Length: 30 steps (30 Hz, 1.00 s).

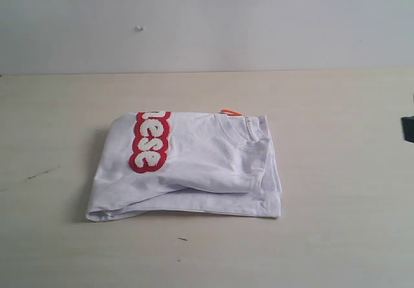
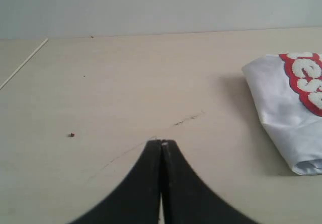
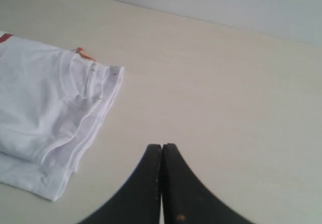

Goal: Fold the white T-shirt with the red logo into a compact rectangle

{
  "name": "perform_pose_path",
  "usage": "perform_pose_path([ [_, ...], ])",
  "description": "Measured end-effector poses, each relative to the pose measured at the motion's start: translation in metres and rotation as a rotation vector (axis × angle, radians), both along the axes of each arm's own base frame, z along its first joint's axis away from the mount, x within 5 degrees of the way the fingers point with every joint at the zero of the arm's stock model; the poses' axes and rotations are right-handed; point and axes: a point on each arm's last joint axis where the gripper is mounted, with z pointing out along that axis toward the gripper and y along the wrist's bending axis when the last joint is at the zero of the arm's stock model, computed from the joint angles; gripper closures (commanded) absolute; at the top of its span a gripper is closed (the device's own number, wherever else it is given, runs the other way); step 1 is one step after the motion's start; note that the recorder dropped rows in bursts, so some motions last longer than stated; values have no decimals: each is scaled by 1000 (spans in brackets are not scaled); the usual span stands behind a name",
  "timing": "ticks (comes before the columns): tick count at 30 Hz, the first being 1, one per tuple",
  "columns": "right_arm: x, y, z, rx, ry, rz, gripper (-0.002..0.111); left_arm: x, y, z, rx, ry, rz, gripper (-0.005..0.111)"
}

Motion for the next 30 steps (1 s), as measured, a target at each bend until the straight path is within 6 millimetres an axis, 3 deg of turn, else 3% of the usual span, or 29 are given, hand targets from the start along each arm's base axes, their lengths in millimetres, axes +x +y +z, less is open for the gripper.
perform_pose_path([
  [5,-36,-20,-4,26,-86,-130,108,0,0,0,0,0,0,106],
  [10,-60,-31,-31,40,-145,-236,108,0,0,0,0,0,0,106],
  [21,-82,-36,-71,89,-314,-351,108,0,0,0,0,0,0,106],
  [30,-91,-35,-95,94,-330,-373,108,0,0,0,0,0,0,106],
])
